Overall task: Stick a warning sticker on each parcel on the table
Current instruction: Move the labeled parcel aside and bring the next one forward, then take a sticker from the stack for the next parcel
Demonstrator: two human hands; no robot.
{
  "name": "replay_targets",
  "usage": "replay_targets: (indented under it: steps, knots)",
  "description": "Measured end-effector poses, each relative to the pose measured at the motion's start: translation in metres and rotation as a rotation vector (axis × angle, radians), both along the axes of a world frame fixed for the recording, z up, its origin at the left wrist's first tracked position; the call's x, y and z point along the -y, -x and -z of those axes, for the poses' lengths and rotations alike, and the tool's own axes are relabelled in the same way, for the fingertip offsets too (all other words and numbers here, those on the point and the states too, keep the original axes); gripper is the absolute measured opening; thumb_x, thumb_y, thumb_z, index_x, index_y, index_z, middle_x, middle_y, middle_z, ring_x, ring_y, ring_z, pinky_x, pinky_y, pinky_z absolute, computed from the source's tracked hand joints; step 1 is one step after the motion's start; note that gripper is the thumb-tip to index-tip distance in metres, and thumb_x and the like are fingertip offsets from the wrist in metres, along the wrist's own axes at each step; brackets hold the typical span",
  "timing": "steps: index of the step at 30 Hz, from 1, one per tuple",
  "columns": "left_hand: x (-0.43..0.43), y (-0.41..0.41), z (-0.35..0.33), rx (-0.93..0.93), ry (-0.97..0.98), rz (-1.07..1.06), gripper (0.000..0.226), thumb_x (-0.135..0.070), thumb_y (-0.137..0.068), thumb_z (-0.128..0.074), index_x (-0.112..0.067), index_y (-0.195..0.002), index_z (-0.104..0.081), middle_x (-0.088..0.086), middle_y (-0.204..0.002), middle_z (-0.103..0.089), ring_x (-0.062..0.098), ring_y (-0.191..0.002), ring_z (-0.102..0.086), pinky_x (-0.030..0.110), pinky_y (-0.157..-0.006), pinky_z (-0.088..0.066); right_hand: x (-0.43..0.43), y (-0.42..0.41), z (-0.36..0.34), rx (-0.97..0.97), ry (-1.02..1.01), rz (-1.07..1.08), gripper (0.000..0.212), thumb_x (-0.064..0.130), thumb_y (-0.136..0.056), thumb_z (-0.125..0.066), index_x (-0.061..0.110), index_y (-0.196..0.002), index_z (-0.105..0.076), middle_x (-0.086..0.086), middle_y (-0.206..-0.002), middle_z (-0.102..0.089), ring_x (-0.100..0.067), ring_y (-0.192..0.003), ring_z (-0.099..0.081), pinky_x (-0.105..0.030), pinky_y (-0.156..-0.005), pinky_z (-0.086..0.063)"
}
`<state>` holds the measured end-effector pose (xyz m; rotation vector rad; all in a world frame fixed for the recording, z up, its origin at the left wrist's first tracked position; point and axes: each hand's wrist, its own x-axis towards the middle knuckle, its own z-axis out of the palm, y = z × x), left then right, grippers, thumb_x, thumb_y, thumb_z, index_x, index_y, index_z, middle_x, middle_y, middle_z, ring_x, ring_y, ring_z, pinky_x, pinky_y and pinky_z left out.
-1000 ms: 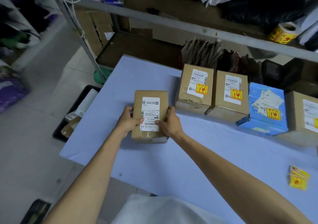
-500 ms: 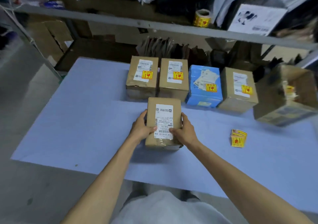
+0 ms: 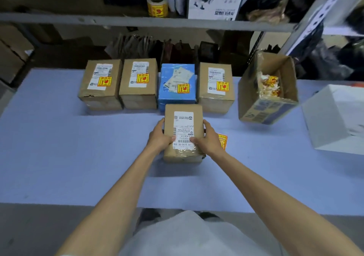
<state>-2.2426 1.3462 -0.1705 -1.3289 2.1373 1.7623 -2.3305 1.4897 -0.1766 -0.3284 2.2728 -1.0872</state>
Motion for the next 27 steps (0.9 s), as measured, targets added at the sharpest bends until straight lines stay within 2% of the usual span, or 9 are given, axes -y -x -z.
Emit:
replay_targets:
  steps: [2,6,10,13,18,22,24,25,27]
  knots:
    - [-0.001,0.001,0.0,0.018,0.004,-0.01,0.081,0.0,-0.082,-0.069,-0.028,-0.147,-0.03,0.009,-0.128,-0.06,0.023,-0.107,-0.061,0.035,-0.092,-0.051,-0.003,0.001,0.002,-0.014,0.009,-0.014,0.075,0.019,-0.079,-0.074,0.019,-0.142,-0.033,-0.008,-0.134,-0.055,-0.028,-0.117,-0.056,-0.047,-0.095,-0.049]
    - [0.001,0.003,0.0,0.028,0.003,0.006,0.079,0.002,-0.082,-0.067,-0.029,-0.146,-0.032,0.012,-0.124,-0.062,0.027,-0.108,-0.062,0.045,-0.094,-0.052,-0.006,0.004,0.007,-0.018,0.036,-0.005,0.082,0.025,-0.075,-0.078,0.022,-0.143,-0.033,-0.007,-0.132,-0.056,-0.027,-0.115,-0.057,-0.048,-0.094,-0.05]
    - [0.008,0.0,-0.002,0.039,0.007,0.018,0.078,0.002,-0.084,-0.066,-0.03,-0.146,-0.031,0.012,-0.126,-0.06,0.024,-0.105,-0.061,0.041,-0.092,-0.053,0.0,0.005,0.009,0.009,0.051,0.014,0.082,0.021,-0.072,-0.082,0.02,-0.139,-0.036,-0.007,-0.129,-0.059,-0.024,-0.111,-0.06,-0.043,-0.09,-0.053]
    - [0.016,-0.004,-0.002,0.038,0.018,0.06,0.075,-0.001,-0.086,-0.065,-0.028,-0.146,-0.029,0.012,-0.13,-0.057,0.027,-0.113,-0.059,0.038,-0.088,-0.051,0.007,0.002,0.011,0.009,0.051,0.054,0.079,0.019,-0.07,-0.083,0.02,-0.136,-0.039,-0.004,-0.124,-0.06,-0.021,-0.106,-0.061,-0.039,-0.086,-0.054]
    - [0.022,-0.01,0.0,0.007,0.004,0.134,0.075,-0.003,-0.089,-0.063,-0.027,-0.148,-0.024,0.012,-0.136,-0.052,0.028,-0.121,-0.054,0.033,-0.087,-0.048,0.011,-0.003,0.01,0.01,0.046,0.072,0.078,0.018,-0.069,-0.082,0.023,-0.136,-0.041,-0.003,-0.12,-0.062,-0.02,-0.102,-0.062,-0.043,-0.086,-0.055]
    - [0.026,-0.011,0.004,-0.021,-0.002,0.163,0.076,-0.004,-0.088,-0.063,-0.027,-0.148,-0.023,0.011,-0.137,-0.052,0.028,-0.12,-0.054,0.038,-0.092,-0.048,0.006,-0.007,0.012,-0.023,0.094,0.031,0.078,0.025,-0.074,-0.08,0.026,-0.141,-0.039,0.003,-0.121,-0.061,-0.013,-0.098,-0.062,-0.037,-0.082,-0.056]
    - [0.027,-0.01,0.006,-0.035,-0.011,0.134,0.076,-0.003,-0.087,-0.065,-0.027,-0.147,-0.025,0.01,-0.135,-0.053,0.025,-0.117,-0.054,0.036,-0.09,-0.048,0.0,-0.003,0.014,-0.006,0.12,-0.001,0.071,0.03,-0.079,-0.077,0.029,-0.14,-0.04,0.011,-0.114,-0.06,-0.006,-0.094,-0.061,-0.028,-0.079,-0.055]
    - [0.026,-0.011,0.006,-0.036,-0.022,0.112,0.076,-0.003,-0.086,-0.065,-0.028,-0.147,-0.026,0.01,-0.135,-0.054,0.024,-0.116,-0.055,0.036,-0.09,-0.048,-0.005,-0.002,0.017,0.006,0.122,0.005,0.063,0.033,-0.083,-0.073,0.029,-0.138,-0.043,0.012,-0.112,-0.06,-0.006,-0.094,-0.062,-0.028,-0.08,-0.055]
    - [0.023,-0.012,0.007,-0.037,-0.025,0.088,0.075,-0.002,-0.087,-0.064,-0.029,-0.146,-0.028,0.008,-0.134,-0.054,0.025,-0.116,-0.055,0.036,-0.09,-0.048,-0.016,0.001,0.027,-0.045,0.093,0.141,0.042,0.032,-0.09,-0.063,0.021,-0.13,-0.053,0.004,-0.106,-0.064,-0.017,-0.093,-0.064,-0.038,-0.083,-0.055]
